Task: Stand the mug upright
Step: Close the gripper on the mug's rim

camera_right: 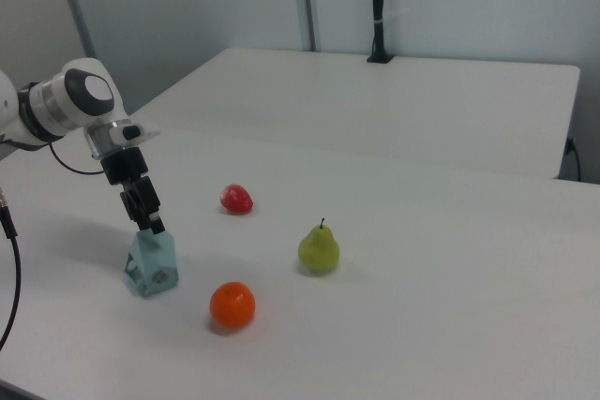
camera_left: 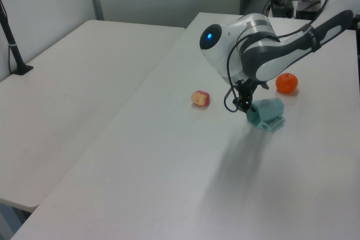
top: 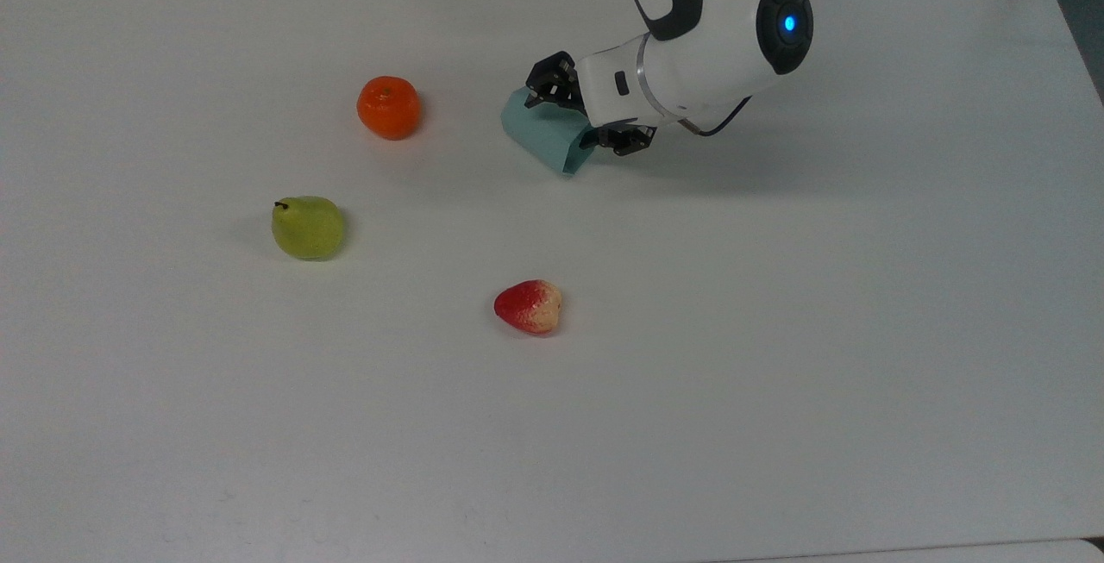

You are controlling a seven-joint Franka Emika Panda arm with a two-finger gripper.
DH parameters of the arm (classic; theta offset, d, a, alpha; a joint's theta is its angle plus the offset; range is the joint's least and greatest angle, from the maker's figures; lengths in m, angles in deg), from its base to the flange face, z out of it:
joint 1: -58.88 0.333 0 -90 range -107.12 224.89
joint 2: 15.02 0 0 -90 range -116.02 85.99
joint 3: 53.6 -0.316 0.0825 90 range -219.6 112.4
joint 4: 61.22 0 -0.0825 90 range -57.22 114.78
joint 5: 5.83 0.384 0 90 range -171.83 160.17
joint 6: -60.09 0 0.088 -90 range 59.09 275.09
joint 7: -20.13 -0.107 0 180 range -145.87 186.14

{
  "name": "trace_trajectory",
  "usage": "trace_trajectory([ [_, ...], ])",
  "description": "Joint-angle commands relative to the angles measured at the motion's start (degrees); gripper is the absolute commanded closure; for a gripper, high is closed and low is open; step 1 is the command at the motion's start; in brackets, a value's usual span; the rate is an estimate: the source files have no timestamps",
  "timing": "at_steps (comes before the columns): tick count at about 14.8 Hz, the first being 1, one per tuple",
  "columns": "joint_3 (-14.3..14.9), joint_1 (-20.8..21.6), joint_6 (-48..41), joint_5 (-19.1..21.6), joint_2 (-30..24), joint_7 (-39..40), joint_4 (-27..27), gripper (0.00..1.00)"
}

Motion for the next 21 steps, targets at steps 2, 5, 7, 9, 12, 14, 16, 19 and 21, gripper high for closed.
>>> trace_trajectory([
  [2, 0.2, 0.2, -4.0, 0.2, 1.7, -0.6, -0.2, 0.18],
  [5, 0.2, 0.2, -3.9, -0.3, 3.9, -0.2, 0.1, 0.30],
  [7, 0.2, 0.0, -3.8, -0.3, 3.9, 0.1, 0.1, 0.45],
  [9, 0.2, 0.0, -4.2, 0.0, 3.9, 2.5, 0.1, 0.58],
  [12, 0.2, -0.1, -8.4, 0.3, 3.2, 10.8, -0.1, 0.73],
  [14, 0.2, -0.1, -10.8, 0.4, 1.7, 18.5, -0.1, 0.81],
  [16, 0.4, -0.3, -11.7, 0.4, 1.0, 21.9, -0.1, 0.85],
  [19, 0.3, -1.5, -11.7, 1.9, -1.4, 27.4, -0.2, 0.92],
  [21, 0.3, -1.5, -11.3, 2.0, -1.7, 29.2, -0.1, 1.00],
])
